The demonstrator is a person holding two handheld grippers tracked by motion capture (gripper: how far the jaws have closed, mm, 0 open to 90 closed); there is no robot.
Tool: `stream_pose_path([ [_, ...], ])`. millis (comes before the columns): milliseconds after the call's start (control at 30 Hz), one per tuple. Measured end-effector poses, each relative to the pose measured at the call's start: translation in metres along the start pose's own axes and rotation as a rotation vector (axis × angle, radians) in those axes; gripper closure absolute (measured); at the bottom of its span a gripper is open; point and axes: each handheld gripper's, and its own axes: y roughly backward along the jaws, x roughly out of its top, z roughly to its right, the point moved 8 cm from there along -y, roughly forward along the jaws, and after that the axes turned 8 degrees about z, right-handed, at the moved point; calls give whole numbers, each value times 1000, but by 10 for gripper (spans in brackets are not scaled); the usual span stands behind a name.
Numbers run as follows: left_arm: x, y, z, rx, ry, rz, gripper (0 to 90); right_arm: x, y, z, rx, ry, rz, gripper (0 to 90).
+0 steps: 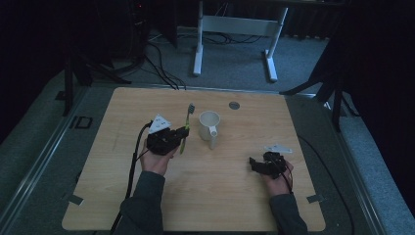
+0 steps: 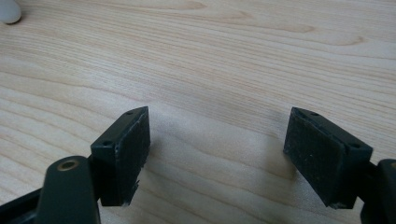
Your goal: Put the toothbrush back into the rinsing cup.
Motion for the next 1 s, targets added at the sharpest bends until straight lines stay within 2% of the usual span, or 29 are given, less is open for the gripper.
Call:
stream_pose_path([
  [367, 5, -3, 1, 9, -18, 2, 826, 0, 0, 0, 0, 0, -2, 223],
  [1000, 11, -11, 9, -17, -32, 16, 825, 0, 0, 0, 1, 0, -2, 223],
])
